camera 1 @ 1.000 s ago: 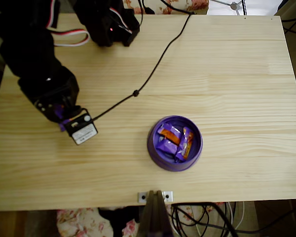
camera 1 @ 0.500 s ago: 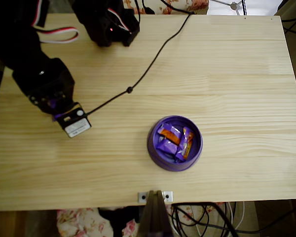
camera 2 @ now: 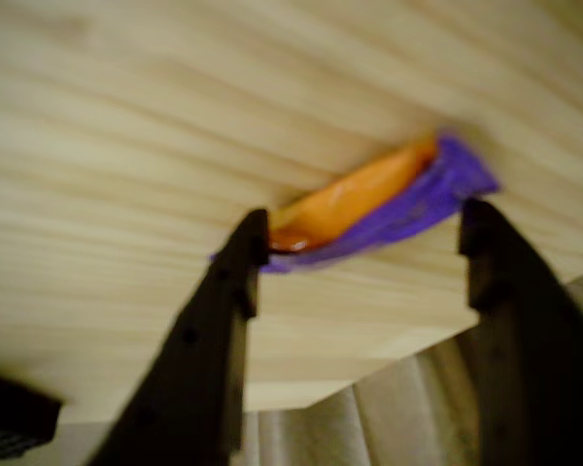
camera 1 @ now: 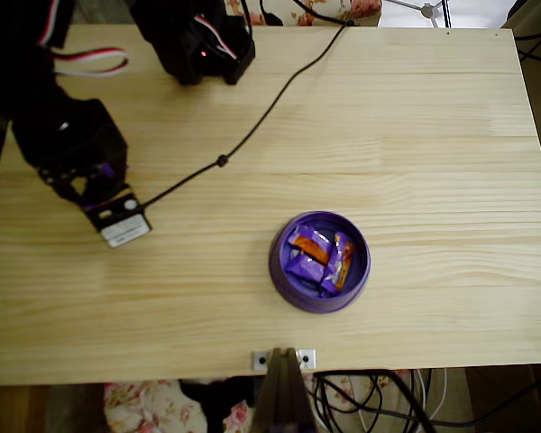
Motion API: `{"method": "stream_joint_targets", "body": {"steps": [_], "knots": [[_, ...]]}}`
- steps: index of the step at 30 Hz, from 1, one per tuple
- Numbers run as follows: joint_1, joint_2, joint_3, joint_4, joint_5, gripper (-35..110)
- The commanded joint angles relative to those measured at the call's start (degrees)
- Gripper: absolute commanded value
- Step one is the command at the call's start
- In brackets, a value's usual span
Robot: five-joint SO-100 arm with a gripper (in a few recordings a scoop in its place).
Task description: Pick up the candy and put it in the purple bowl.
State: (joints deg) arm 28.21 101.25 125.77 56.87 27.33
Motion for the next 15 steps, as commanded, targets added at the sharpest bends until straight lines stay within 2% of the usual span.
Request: {"method": "stream_joint_targets", "body": {"steps": [1, 15], "knots": [[1.2, 0.8, -8.4, 2.8, 3.3, 38], [-0.3, 0.4, -18.5, 20.6, 21.9, 40]]}}
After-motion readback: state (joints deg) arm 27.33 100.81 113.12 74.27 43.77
